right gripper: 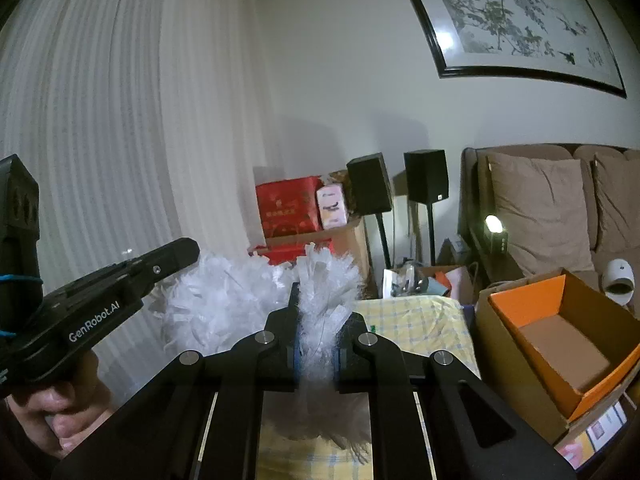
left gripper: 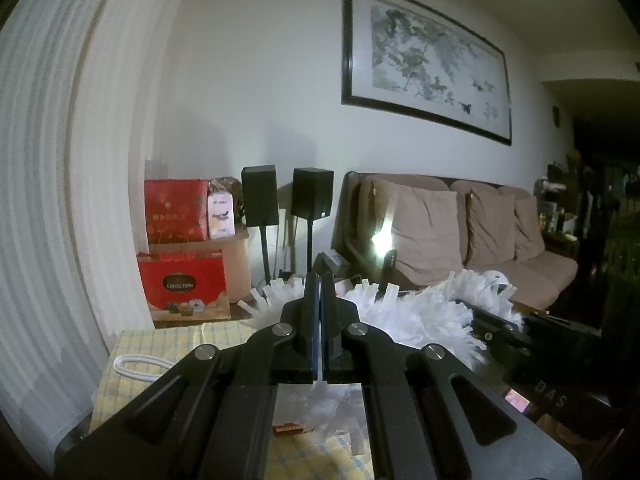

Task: Organize objects
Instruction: 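Hold the feather duster in both grippers and turn toward the orange-lined box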

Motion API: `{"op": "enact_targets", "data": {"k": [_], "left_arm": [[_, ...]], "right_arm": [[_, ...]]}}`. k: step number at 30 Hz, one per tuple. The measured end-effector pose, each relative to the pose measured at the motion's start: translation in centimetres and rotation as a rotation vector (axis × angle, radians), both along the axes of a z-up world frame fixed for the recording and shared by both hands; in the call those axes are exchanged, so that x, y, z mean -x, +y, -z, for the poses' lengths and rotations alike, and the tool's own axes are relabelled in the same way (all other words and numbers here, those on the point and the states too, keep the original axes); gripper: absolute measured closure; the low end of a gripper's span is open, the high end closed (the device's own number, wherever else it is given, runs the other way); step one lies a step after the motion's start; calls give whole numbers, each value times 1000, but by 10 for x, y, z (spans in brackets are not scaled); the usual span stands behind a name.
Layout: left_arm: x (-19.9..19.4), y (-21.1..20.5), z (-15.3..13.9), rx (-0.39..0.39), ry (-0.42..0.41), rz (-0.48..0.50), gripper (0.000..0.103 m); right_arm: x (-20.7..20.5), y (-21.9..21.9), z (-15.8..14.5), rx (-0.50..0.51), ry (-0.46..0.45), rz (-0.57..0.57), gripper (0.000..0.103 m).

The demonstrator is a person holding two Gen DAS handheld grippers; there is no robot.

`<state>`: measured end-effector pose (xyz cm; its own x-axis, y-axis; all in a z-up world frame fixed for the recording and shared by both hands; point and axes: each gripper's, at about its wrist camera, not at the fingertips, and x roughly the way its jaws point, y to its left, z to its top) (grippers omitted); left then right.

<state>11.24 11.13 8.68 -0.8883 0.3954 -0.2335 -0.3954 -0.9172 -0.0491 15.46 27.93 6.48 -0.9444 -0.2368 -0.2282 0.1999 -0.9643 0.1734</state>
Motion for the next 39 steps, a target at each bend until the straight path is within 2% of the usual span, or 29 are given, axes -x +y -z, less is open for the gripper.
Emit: {"op": "enact_targets", "data": {"k": [6,12,15,23,39], "left_arm": [[-7,12,-2,11,27,-3,102],[4,30,-6,25,27,26,102],[14,42,-12,20,25,64,102],[20,71,-25,3,83,102,102],[30,88,-38,1,114,132,102]], "right_arm": [[1,10,1,10,10,-9,94],[6,18,0,-2,19,-8,94],[9,26,-3,-32,40,26,94],[15,61,-10,-5,65,78,94],[20,78,-18,-22,86,96,94]]}}
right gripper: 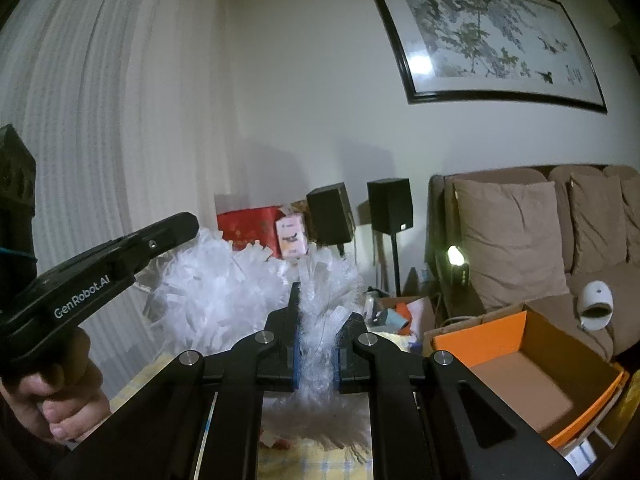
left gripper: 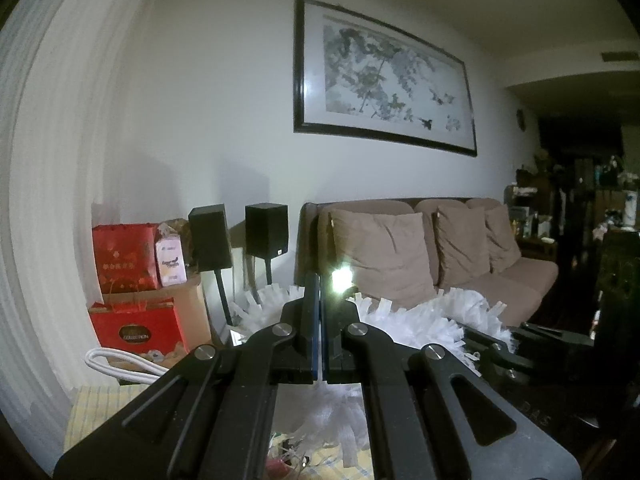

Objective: Organize objects

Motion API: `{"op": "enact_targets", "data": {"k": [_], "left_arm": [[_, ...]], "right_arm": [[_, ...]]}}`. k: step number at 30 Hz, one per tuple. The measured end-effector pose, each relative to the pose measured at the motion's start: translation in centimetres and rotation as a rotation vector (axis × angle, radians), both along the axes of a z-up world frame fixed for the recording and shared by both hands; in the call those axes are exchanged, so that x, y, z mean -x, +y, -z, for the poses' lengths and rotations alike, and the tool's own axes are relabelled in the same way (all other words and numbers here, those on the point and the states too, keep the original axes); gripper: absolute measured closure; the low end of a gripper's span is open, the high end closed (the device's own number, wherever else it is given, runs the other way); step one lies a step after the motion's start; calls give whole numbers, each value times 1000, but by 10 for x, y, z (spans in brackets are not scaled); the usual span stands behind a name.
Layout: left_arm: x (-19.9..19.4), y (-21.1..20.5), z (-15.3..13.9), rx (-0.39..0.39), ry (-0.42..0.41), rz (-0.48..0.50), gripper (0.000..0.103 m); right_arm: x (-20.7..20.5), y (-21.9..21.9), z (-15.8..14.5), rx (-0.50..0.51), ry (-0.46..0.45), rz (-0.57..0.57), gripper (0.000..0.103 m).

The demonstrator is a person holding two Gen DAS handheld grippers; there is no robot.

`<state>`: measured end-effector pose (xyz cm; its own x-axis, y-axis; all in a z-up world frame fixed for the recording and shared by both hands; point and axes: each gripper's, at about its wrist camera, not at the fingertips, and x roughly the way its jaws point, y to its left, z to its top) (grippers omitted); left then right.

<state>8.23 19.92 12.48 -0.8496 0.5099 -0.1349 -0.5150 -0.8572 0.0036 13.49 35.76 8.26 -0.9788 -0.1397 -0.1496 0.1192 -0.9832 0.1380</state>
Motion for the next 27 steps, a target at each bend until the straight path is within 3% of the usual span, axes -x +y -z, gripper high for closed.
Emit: {"op": "enact_targets", "data": {"k": [16,27], "left_arm": [[3,12,-7,-29,-6,15,102],[2,19,-9,-34,9,26,103]], "right_arm": [[-12,9,-10,-10,40,32,94],[-9,16,-12,18,14,46,94]]}}
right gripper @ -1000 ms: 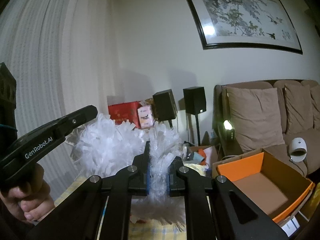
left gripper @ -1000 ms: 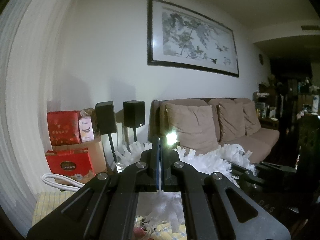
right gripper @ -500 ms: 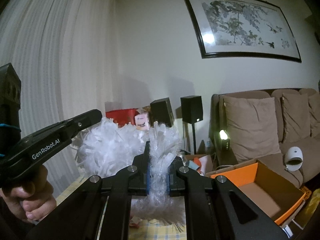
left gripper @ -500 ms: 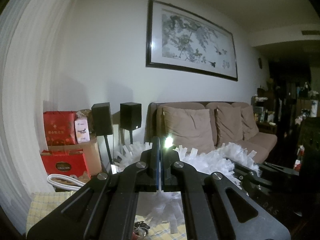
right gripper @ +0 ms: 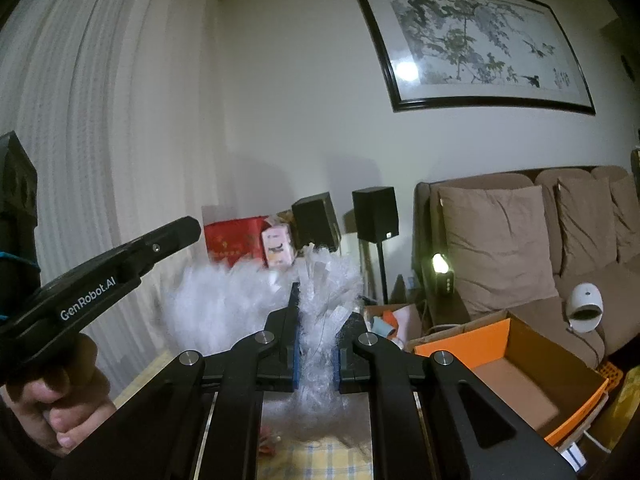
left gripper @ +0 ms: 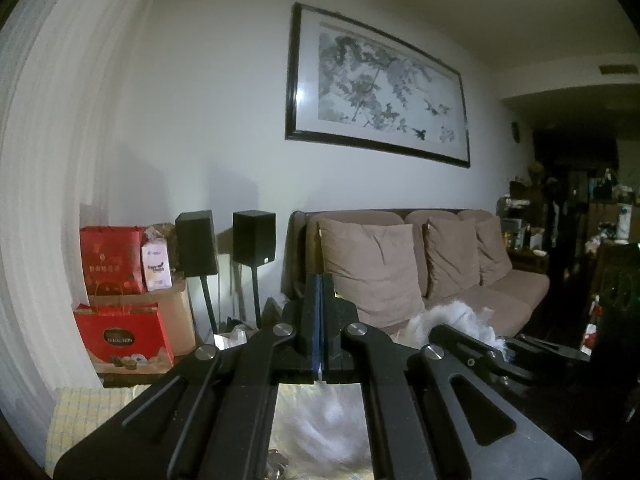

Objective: Organize objects

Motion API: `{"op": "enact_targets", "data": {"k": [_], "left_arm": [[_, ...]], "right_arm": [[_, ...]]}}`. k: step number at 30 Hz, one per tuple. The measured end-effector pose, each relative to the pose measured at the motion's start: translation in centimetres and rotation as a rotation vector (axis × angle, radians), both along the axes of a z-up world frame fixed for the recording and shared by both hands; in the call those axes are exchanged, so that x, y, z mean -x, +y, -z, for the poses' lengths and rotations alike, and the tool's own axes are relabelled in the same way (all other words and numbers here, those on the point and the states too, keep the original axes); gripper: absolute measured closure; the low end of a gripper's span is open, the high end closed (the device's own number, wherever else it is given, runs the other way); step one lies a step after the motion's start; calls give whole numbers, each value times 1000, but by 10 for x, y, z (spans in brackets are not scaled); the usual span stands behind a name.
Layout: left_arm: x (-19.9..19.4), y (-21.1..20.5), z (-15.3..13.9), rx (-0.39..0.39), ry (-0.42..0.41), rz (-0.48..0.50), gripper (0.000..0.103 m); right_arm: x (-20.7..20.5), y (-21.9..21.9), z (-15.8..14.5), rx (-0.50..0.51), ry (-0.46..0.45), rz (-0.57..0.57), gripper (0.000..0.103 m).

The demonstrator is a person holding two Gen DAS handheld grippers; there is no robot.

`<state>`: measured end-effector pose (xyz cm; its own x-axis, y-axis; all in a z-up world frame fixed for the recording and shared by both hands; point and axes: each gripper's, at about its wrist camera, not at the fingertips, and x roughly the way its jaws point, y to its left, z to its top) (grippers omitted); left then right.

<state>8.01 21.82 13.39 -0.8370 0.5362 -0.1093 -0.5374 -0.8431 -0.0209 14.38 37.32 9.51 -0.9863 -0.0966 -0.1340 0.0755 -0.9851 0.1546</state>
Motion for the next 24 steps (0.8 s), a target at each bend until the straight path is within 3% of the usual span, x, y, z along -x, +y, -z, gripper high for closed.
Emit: {"op": "enact_targets", "data": {"k": [3,8,11,13,16,22,24], "left_arm": [[2,-1,5,3,-23,-6,103],[19,-15,30,37,-119,-56,103],[37,-27,52,43,-247,-74,103],[48,-32,68,17,-355,-33,102],[59,-26,88,-13,-488,58,98],[65,13,133,-31,-683,228,71],[62,14,139,-102,-684,246,44]], "right_arm": [[-2,0,-1,11,13,21,96],[8,-12,6,-59,-16,45,98],[13,-19,10,-140,-18,94,98],[16,-16,14,-176,-15,133,98],[21,0,16,-132,-33,142,98],[23,18,17,-88,-64,147,98],[24,20,17,-84,-74,148,98]]}}
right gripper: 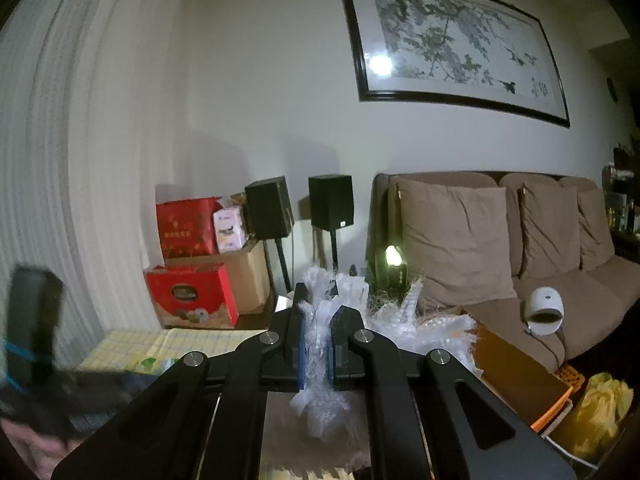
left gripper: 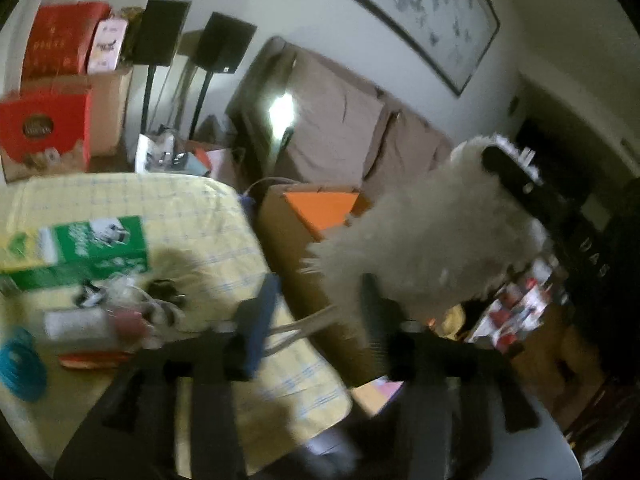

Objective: Organize objects

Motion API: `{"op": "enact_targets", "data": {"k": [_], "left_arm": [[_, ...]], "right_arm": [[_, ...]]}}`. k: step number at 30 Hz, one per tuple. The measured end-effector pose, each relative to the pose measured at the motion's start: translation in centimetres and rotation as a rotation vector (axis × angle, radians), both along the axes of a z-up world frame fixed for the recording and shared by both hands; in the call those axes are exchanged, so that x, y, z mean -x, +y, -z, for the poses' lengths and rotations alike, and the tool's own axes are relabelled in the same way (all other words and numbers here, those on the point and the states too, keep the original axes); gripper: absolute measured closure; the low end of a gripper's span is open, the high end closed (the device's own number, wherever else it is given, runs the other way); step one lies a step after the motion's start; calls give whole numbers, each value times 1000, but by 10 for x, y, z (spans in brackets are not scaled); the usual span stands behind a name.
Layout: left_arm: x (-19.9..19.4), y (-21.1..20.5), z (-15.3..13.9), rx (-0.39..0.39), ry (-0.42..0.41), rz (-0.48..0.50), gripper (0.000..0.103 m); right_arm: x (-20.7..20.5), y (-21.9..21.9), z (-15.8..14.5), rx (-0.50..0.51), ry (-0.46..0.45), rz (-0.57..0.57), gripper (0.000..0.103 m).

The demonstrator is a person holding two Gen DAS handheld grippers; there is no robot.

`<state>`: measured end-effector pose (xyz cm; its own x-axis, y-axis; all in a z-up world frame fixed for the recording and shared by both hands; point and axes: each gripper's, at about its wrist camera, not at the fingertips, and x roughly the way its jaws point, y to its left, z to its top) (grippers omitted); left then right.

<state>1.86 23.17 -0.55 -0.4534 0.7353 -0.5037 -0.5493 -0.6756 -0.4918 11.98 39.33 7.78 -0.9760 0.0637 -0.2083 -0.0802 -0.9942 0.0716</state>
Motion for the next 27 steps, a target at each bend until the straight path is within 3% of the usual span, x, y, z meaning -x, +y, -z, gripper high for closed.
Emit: {"op": "enact_targets", "data": {"k": [2,5,17,19,21,27], "left_arm": [[-6,-2,0,-58,14,4,29],[-12,3,-2,-86,35,58,24],[15,41,11,-137,-55,45,25],[17,43,15,-171,-82,38,32],[19,43,18,-199,-98,36,45],[22,41,19,-193,-93,26,84]], "right_arm": [[0,0,1,-4,-7,0,98],[1,1,1,-9,-12,7,98],[5,20,4,31,-43,42,97],[5,21,5,32,-49,44,97],[6,19,6,28,-55,44,97],[11,19,8,10,-65,62,97]]}}
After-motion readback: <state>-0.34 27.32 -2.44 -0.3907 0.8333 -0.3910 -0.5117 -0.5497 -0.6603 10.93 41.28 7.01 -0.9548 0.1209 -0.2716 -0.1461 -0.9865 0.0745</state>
